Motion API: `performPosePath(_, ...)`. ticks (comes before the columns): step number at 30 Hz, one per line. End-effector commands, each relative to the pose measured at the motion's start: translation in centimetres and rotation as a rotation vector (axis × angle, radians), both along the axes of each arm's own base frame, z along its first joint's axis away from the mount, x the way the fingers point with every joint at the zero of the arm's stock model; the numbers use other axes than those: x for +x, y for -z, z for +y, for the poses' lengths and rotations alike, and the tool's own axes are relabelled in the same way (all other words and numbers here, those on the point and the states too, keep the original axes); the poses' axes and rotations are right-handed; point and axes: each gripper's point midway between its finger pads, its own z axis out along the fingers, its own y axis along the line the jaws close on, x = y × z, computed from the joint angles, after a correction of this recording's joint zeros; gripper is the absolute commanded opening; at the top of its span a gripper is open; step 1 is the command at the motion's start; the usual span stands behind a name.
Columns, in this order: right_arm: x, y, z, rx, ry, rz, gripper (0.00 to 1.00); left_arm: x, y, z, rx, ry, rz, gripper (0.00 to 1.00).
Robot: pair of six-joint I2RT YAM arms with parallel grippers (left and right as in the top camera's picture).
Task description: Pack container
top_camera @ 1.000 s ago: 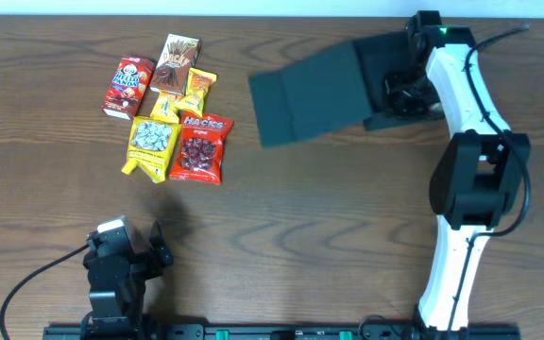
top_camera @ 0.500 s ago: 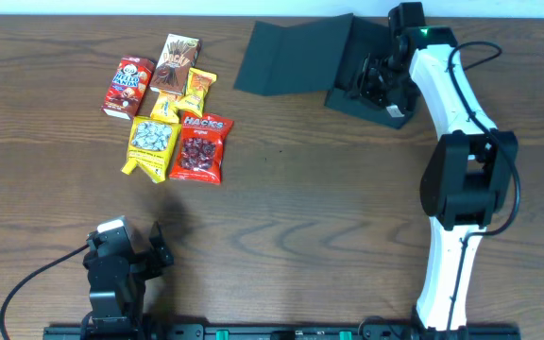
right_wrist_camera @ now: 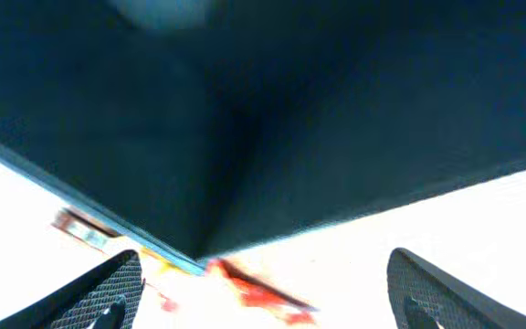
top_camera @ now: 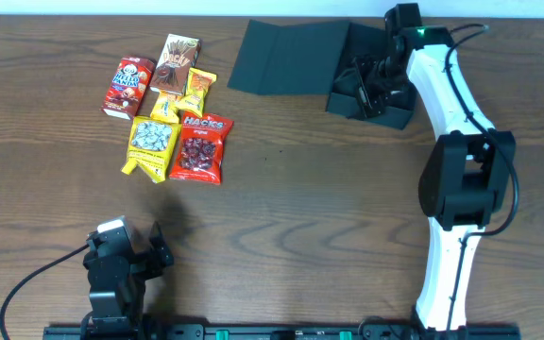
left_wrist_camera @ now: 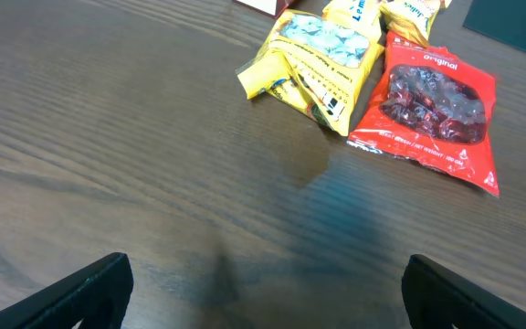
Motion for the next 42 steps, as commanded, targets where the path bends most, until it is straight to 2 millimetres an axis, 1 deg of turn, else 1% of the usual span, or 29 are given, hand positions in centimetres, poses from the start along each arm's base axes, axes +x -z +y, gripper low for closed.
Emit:
performPosePath(1, -0.9, 0.1, 0.7, -0.004, -0.203, -0.071, 0.81, 0.0, 0.4, -0.1, -0.012, -0.003, 0.003, 0.95)
performPosePath(4, -0.6, -1.2, 0.7, -0.018, -0.254, -0.137, 0.79, 0.0, 0.4, -0.1, -0.012, -0.003, 0.004, 0.95)
performPosePath(7, 0.1, -3.3, 0.4, -0.054, -0.308, -0.24, 0.79, 0.0, 0.4, -0.1, -0.012, -0.003, 0.004, 0.95)
performPosePath(10, 0.8, -6.6, -0.8, -0.161, -0.38, -0.381, 0.81, 0.0, 0.4, -0.1, -0.012, -0.003, 0.003, 0.95)
performPosePath(12, 1.1, -8.8, -2.0, -0.263, -0.447, -0.474, 0.82, 0.0, 0.4, -0.1, -0.012, -0.003, 0.003, 0.95)
performPosePath(15, 1.3, -13.1, -4.1, -0.478, -0.635, -0.648, 0.88, 0.0, 0.4, -0.1, -0.012, -0.003, 0.003, 0.95)
performPosePath(16, 1.3, -14.6, -5.0, -0.577, -0.742, -0.711, 0.91, 0.0, 0.4, -0.1, -0.012, -0.003, 0.003, 0.95)
performPosePath(17, 1.3, -15.4, -5.4, -0.641, -0.839, -0.751, 0.91, 0.0, 0.4, -0.1, -0.012, -0.003, 0.003, 0.95)
performPosePath(18, 1.1, -16.0, -5.5, -0.697, -0.981, -0.798, 0.92, 0.0, 0.4, -0.1, -0.012, -0.003, 0.003, 0.95)
performPosePath(19, 1.0, -16.1, -5.5, -0.729, -1.092, -0.823, 0.91, 0.0, 0.4, -0.1, -0.012, -0.003, 0.003, 0.95)
performPosePath(21, 0.7, -15.7, -5.6, -0.772, -1.293, -0.852, 0.91, 0.0, 0.4, -0.1, -0.012, -0.003, 0.003, 0.95)
performPosePath(23, 0.3, -14.4, -5.6, -0.786, -1.481, -0.849, 0.9, 0.0, 0.4, -0.1, -0.012, -0.003, 0.003, 0.95)
performPosePath(26, 0.0, -12.6, -6.0, -0.774, -1.613, -0.815, 0.85, 0.0, 0.4, -0.1, -0.012, -0.003, 0.003, 0.95)
performPosePath(29, 0.2, -10.2, -6.5, -0.749, -1.645, -0.757, 0.85, 0.0, 0.4, -0.1, -0.012, -0.003, 0.003, 0.95)
performPosePath(32, 0.5, -7.6, -6.5, -0.71, -1.668, -0.715, 0.83, 0.0, 0.4, -0.1, -0.012, -0.003, 0.003, 0.95)
performPosePath(38, 0.5, -1.6, -6.4, -0.602, -1.702, -0.614, 0.81, 0.0, 0.4, -0.1, -0.012, -0.003, 0.004, 0.95)
performPosePath(40, 0.3, -0.3, -6.2, -0.576, -1.712, -0.591, 0.81, 0.0, 0.4, -0.1, -0.012, -0.003, 0.003, 0.95)
performPosePath(42, 0.2, 0.6, -6.1, -0.558, -1.72, -0.577, 0.8, 0.0, 0.4, -0.1, -0.012, -0.003, 0.004, 0.95)
